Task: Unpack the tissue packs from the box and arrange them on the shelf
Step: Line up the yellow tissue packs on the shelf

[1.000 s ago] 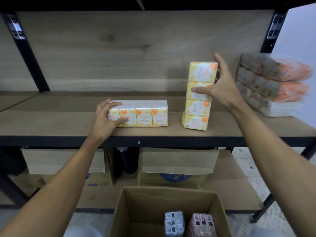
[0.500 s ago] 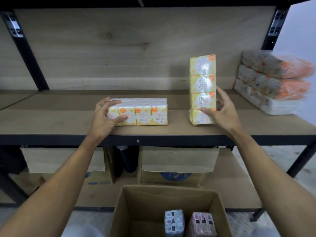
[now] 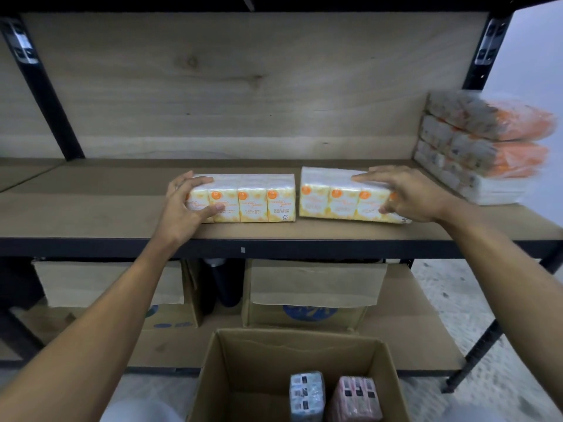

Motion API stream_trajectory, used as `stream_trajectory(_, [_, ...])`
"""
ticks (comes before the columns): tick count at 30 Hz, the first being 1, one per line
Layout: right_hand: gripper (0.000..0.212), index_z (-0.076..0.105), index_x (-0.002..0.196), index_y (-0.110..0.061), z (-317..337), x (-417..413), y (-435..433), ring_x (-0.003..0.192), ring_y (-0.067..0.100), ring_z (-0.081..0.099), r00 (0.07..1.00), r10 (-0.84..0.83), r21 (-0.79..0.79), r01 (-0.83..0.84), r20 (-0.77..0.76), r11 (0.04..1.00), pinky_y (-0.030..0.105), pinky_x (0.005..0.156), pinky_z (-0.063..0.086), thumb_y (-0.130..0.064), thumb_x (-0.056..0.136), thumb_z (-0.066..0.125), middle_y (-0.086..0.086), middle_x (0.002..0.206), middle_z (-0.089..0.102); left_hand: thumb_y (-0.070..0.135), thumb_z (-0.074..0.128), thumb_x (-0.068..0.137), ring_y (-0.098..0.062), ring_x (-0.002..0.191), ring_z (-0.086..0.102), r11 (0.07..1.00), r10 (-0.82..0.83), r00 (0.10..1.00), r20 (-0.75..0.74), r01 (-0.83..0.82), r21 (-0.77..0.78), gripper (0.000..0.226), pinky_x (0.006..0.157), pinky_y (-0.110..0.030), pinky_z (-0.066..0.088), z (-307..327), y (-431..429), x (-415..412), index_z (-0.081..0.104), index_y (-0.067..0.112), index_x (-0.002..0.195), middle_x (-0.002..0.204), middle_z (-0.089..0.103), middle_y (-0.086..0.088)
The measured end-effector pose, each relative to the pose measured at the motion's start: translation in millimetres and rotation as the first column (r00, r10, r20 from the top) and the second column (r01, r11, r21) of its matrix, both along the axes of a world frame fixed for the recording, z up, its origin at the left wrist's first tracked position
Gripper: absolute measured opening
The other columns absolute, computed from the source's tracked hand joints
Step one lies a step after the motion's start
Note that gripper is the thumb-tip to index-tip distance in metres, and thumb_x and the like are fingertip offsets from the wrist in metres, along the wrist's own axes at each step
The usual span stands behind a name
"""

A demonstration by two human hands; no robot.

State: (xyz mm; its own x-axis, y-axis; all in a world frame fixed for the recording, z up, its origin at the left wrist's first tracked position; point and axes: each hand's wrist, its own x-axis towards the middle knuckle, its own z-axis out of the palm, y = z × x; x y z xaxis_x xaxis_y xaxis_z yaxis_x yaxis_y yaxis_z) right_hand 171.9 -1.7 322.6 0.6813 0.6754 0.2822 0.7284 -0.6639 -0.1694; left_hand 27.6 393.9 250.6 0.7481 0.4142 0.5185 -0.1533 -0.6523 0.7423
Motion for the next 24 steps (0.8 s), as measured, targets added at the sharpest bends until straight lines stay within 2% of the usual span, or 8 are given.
stream_trajectory(3, [0.084,0.043,0.14,-0.04,-6.2,5.2,4.9,0.142,0.022,0.031,1.0,-0.013,-0.048,0.013,0.0,0.999,0.042,0.115,0.026,-0.008,0.072,0.081,0.008,0.15,0.04,0.022,0.084,0.068,-0.008,0.132,0.035,1.0,-0.004,1.0,0.001,0.004,0.0,0.052,0.087,0.008,0.026,1.1,-0.1,-0.6,0.059,0.046,0.108,0.144,0.033,0.005])
stream_trajectory(5, [0.085,0.035,0.142,-0.046,-8.0,7.4,6.1,0.145,0.023,0.024,0.998,-0.061,-0.095,0.064,0.033,0.993,0.049,0.116,0.019,-0.016,0.075,0.079,0.001,0.155,0.031,0.022,0.084,0.068,-0.007,0.132,0.034,1.0,0.001,1.0,-0.003,-0.001,-0.001,0.055,0.086,0.009,0.025,1.6,0.1,-1.1,0.059,0.041,0.113,0.146,0.031,0.004])
stream_trajectory(8, [0.086,0.03,0.143,-0.05,-10.6,7.9,2.5,0.147,0.024,0.016,0.986,-0.161,-0.015,0.162,0.028,0.987,0.056,0.116,0.015,-0.032,0.075,0.08,-0.003,0.158,0.023,0.025,0.086,0.066,-0.008,0.133,0.03,0.999,0.043,0.999,-0.009,-0.043,-0.002,0.074,0.097,-0.003,0.028,1.6,0.8,-1.3,0.05,0.038,0.13,0.151,0.024,0.003])
stream_trajectory(10, [0.086,0.036,0.14,-0.049,-14.4,3.6,-0.3,0.145,0.025,0.02,0.981,-0.195,0.129,0.195,-0.011,0.972,0.053,0.116,0.021,-0.042,0.068,0.083,0.001,0.158,0.025,0.029,0.087,0.064,-0.016,0.13,0.038,0.997,0.059,0.998,-0.014,-0.059,-0.048,0.079,0.103,-0.024,0.039,1.5,2.3,-0.8,0.046,0.041,0.131,0.147,0.031,0.001])
stream_trajectory(12, [0.084,0.042,0.139,-0.046,-23.4,-0.9,-1.4,0.144,0.023,0.023,0.967,-0.251,0.196,0.254,-0.045,0.947,0.047,0.116,0.024,-0.05,0.065,0.083,0.003,0.157,0.026,0.031,0.087,0.063,-0.017,0.117,0.049,0.995,0.051,0.998,-0.023,-0.053,-0.085,0.072,0.095,-0.032,0.049,1.0,2.5,1.2,0.052,0.039,0.125,0.136,0.045,0.002])
stream_trajectory(16, [0.08,0.048,0.136,-0.042,-42.2,-7.0,3.4,0.14,0.025,0.031,0.946,-0.324,0.28,0.313,-0.007,0.908,0.045,0.113,0.029,-0.047,0.065,0.083,0.006,0.153,0.033,0.031,0.087,0.063,-0.015,0.112,0.052,0.995,0.04,0.999,-0.012,-0.041,-0.087,0.064,0.094,-0.034,0.05,1.0,2.7,6.1,0.058,0.035,0.12,0.132,0.05,0.01])
stream_trajectory(20, [0.076,0.054,0.134,-0.035,-44.6,-9.2,6.2,0.135,0.023,0.037,0.944,-0.329,0.362,0.319,-0.033,0.876,0.037,0.111,0.029,-0.038,0.065,0.085,0.008,0.149,0.037,0.029,0.086,0.066,-0.012,0.111,0.048,0.997,0.054,0.998,-0.024,-0.055,-0.05,0.067,0.094,-0.028,0.046,2.6,1.4,8.9,0.055,0.036,0.125,0.131,0.046,0.009])
stream_trajectory(24, [0.073,0.059,0.13,-0.032,-42.4,-5.2,1.9,0.13,0.02,0.042,0.957,-0.28,0.392,0.285,-0.072,0.875,0.026,0.109,0.027,-0.034,0.063,0.087,0.009,0.144,0.042,0.029,0.087,0.064,-0.015,0.124,0.045,0.998,0.06,0.998,-0.017,-0.06,0.017,0.066,0.106,-0.029,0.038,3.9,1.4,15.2,0.06,0.032,0.123,0.136,0.046,0.005])
